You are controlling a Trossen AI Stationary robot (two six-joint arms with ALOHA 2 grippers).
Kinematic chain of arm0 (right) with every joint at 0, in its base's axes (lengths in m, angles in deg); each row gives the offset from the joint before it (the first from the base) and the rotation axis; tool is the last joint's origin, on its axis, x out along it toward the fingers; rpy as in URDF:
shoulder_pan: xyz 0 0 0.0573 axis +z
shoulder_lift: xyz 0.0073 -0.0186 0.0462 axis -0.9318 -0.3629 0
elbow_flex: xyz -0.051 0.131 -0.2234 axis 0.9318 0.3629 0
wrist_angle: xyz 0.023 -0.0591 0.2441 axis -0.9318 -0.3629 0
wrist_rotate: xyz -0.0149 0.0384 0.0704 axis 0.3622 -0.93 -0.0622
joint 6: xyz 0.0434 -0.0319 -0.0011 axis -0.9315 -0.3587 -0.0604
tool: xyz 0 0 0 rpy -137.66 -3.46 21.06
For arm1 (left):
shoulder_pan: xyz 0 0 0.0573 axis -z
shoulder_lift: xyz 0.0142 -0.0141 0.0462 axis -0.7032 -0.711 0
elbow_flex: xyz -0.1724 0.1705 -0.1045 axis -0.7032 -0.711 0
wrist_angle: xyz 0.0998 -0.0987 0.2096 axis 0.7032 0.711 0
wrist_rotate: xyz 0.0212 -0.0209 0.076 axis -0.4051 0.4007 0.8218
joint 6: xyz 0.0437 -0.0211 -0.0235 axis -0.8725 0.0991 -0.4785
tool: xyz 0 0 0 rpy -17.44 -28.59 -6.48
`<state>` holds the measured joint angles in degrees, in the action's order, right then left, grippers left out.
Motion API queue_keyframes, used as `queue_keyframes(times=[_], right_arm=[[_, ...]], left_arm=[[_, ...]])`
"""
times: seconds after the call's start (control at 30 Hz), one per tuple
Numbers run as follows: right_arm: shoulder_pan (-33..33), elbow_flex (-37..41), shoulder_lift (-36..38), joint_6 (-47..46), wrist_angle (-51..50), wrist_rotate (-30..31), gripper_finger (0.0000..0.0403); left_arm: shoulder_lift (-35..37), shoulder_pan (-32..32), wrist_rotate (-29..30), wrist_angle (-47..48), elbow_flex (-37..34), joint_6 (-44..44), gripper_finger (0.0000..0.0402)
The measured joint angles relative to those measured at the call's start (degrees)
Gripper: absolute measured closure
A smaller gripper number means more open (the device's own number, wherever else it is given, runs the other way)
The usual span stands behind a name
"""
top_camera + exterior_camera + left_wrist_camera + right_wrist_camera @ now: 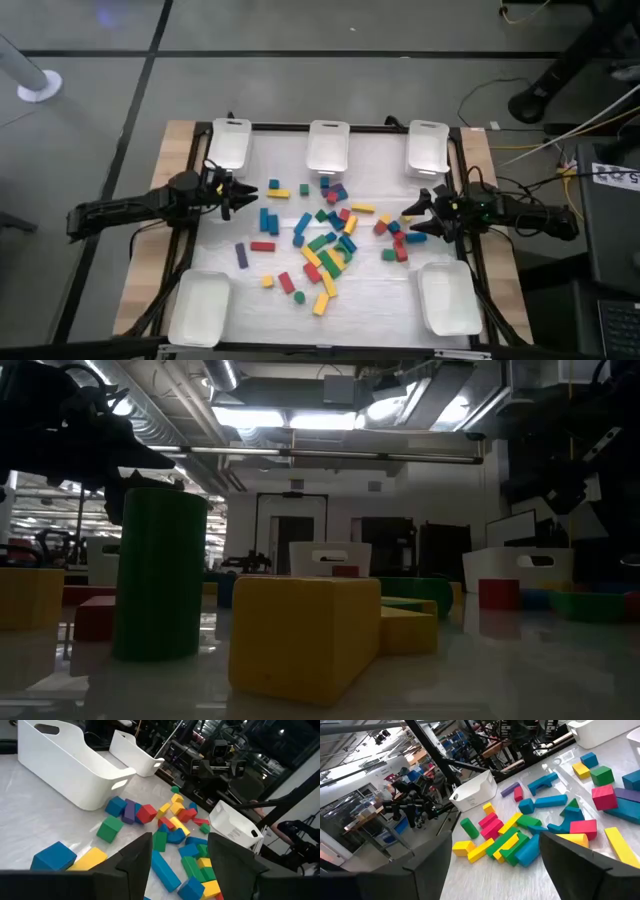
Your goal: Sort blocks
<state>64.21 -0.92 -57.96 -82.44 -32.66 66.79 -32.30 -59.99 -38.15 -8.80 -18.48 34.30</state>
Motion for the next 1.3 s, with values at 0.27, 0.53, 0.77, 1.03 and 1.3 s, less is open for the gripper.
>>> queue_keyframes(times=[0.27, 0.53, 0.77, 1.03, 1.3], right_arm=[[0.0, 0.0, 0.0, 0.0, 0.0, 0.0, 0.0107], [0.0, 0.0, 0.0, 0.0, 0.0, 0.0, 0.0107], [0.0, 0.0, 0.0, 0.0, 0.0, 0.0, 0.0107], [0.0, 0.0, 0.0, 0.2, 0.7, 0.9, 0.0107], [0.0, 0.0, 0.0, 3.0, 1.3, 10.8, 0.0107]], left_arm=[[0.0, 0.0, 0.0, 0.0, 0.0, 0.0, 0.0219], [0.0, 0.0, 0.0, 0.0, 0.0, 0.0, 0.0219], [0.0, 0.0, 0.0, 0.0, 0.0, 0.0, 0.0219], [0.0, 0.0, 0.0, 0.0, 0.0, 0.0, 0.0219], [0.0, 0.0, 0.0, 0.0, 0.0, 0.0, 0.0219]])
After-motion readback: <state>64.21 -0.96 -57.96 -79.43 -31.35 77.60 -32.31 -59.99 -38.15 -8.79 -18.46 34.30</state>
